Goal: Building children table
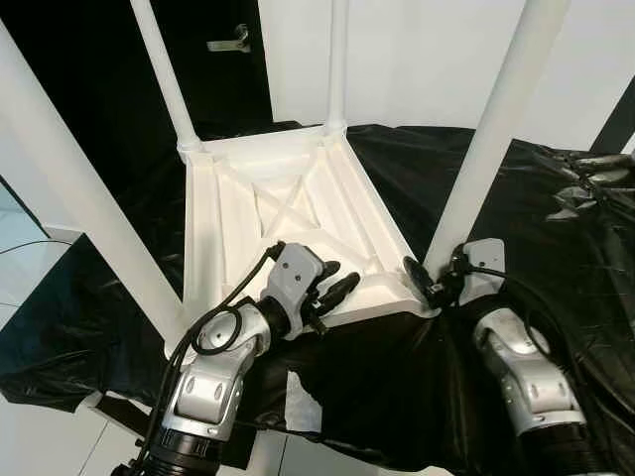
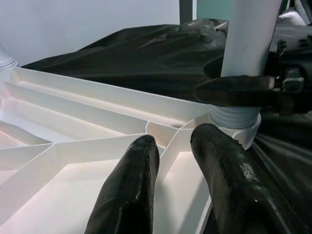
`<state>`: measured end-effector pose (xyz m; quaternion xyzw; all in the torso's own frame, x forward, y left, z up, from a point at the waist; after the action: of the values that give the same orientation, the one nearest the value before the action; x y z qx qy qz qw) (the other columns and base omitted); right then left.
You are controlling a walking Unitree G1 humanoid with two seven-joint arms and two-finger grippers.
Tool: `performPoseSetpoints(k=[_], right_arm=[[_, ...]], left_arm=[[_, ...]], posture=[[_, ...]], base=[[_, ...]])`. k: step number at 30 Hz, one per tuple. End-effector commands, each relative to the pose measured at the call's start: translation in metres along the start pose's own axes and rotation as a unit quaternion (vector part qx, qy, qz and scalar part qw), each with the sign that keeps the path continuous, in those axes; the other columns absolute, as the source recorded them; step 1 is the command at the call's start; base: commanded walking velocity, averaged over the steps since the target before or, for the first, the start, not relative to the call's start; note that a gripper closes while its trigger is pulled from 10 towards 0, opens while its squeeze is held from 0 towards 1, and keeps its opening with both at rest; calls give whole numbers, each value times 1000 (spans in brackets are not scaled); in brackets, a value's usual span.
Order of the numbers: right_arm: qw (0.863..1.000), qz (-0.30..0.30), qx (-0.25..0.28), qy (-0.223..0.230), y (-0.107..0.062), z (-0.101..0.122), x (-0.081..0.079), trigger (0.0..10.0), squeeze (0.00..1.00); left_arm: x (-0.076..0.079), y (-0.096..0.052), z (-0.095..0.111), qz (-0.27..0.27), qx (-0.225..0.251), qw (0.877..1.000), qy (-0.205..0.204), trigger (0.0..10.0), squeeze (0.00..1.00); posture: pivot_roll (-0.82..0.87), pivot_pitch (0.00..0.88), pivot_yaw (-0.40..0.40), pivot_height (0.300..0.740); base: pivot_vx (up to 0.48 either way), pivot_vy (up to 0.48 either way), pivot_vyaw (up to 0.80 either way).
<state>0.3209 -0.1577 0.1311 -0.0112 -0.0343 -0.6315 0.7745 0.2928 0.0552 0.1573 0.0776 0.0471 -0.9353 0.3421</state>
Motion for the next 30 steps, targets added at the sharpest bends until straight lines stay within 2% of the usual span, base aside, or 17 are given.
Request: performPoseSetpoints(k=[1, 3, 4, 7, 9, 12, 18, 19, 20, 21, 28, 30], right_arm=[[998, -38, -41, -7, -6, -17, 10, 10000, 0], [994, -98, -42, -9, -9, -16, 8, 10000, 0], [994, -98, -42, -9, -9, -16, 8, 10000, 0], [983, -180, -42, 7, -16, -16, 4, 10000, 0], [983, -178, -39, 9, -17, -15, -3, 10000, 0], [985, -169, -21, 41, -17, -10, -7, 10000, 0], [986, -162, -14, 33, -17, -5, -7, 10000, 0], [987, -158, -12, 32, -17, -3, -7, 10000, 290], [987, -156, -11, 31, -18, -2, -8, 10000, 290], [988, -152, -7, 30, -18, -1, -8, 10000, 1000], [991, -121, 10, 52, -20, 4, -8, 10000, 1000], [994, -91, 19, 55, -24, 6, -5, 10000, 1000]], left_arm=[[-5, -2, 0, 32, 0, 999, -8, 10000, 0], [-6, -2, 1, 33, 2, 999, -12, 10000, 0], [-6, -2, 1, 33, 2, 999, -12, 10000, 0], [-6, -2, 3, 32, 7, 999, -15, 10000, 0], [-6, -3, 3, 31, 6, 999, -16, 10000, 0], [-4, -3, 2, 26, 5, 999, -22, 10000, 0], [-5, -3, 2, 25, 2, 1000, -18, 10000, 0], [-5, -3, 2, 26, 2, 999, -18, 10000, 0], [-5, -3, 2, 27, 1, 999, -19, 10000, 0], [-5, -2, 2, 26, 1, 999, -19, 10000, 0], [-2, -4, 4, 20, 4, 1000, -17, 10000, 0], [-3, -6, 3, 25, 1, 1000, -17, 10000, 0]], posture=[[-27, 0, 0, 740], [-29, 0, 5, 740], [-29, 0, 5, 740], [-24, 0, 5, 740], [-25, 0, 9, 740], [-27, 0, 13, 740], [-26, 0, 14, 740], [-28, 0, 14, 740], [-27, 0, 13, 740], [-24, 0, 10, 740], [-21, 0, 1, 740], [-20, 0, -4, 740]], base=[[0, 0, 0], [0, 0, 0], [0, 0, 0], [0, 0, 0], [0, 0, 0], [0, 0, 0], [0, 0, 0], [0, 0, 0], [0, 0, 0], [0, 0, 0], [0, 0, 0], [0, 0, 0]])
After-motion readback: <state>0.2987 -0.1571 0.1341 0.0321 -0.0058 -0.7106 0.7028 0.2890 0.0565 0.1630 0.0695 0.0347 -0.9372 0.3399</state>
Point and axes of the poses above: a point about 5 cm out from each wrist's last joint towards the gripper, its own y axis pointing out of the wrist towards the gripper, its own z axis along the axis of the wrist's last joint, x = y × z, the point moved 3 cm from there along y, pointing out of the wrist towards the gripper, and after that the axes turned 2 degrees about y, right-handed, at the moved point
